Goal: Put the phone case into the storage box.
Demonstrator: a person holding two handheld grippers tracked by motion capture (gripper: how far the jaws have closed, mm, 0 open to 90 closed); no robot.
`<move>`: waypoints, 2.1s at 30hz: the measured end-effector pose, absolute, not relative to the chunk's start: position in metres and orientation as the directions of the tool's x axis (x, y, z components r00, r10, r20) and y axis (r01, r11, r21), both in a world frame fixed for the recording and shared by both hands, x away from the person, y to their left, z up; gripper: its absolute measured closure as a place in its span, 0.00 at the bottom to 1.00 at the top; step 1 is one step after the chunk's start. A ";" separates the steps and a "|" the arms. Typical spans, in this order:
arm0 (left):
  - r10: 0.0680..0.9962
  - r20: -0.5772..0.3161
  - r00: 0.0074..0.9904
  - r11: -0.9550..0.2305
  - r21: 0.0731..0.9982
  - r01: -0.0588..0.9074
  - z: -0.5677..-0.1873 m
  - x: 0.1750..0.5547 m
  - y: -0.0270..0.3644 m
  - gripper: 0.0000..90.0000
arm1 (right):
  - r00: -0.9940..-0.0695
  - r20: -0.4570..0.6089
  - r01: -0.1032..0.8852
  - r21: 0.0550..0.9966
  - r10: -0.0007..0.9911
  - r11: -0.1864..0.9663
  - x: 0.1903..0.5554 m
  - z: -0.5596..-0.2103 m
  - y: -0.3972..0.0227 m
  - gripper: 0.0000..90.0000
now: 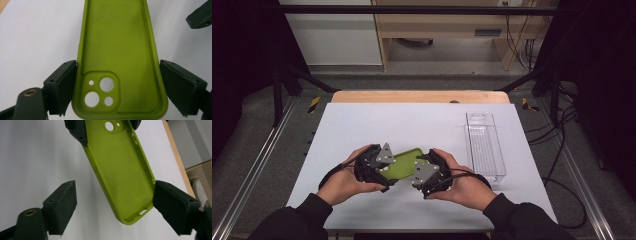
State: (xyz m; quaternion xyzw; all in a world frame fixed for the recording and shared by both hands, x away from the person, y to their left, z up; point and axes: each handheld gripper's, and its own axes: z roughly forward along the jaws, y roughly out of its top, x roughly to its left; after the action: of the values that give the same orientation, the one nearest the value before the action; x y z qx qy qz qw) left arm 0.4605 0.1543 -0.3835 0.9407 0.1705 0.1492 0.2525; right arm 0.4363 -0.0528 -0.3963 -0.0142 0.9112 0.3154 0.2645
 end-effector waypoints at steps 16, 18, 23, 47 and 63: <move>0.389 0.206 0.898 -0.826 0.510 0.241 -0.386 0.461 0.154 0.18 | -0.860 -0.499 -0.226 0.555 0.104 0.801 0.435 -0.397 -0.048 0.38; 0.386 0.206 0.899 -0.828 0.507 0.240 -0.386 0.461 0.154 0.18 | -0.861 -0.499 -0.229 0.552 0.097 0.802 0.435 -0.398 -0.047 0.40; 0.386 0.209 0.898 -0.829 0.506 0.238 -0.386 0.461 0.154 0.18 | -0.863 -0.499 -0.240 0.546 0.081 0.803 0.434 -0.398 -0.045 0.45; 0.353 0.217 0.910 -0.844 0.493 0.210 -0.383 0.458 0.150 0.18 | -0.861 -0.507 -0.326 0.477 -0.048 0.816 0.433 -0.408 -0.032 0.79; 0.337 0.198 0.920 -0.843 0.499 0.202 -0.383 0.457 0.146 0.18 | -0.850 -0.516 -0.368 0.444 -0.103 0.817 0.430 -0.408 -0.028 0.89</move>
State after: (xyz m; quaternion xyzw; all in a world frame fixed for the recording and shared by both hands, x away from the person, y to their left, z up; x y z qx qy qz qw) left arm 0.4572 0.1464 -0.3826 0.9497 0.1421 0.1401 0.2415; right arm 0.4298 -0.0282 -0.4076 -0.1277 0.9220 0.2741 0.2418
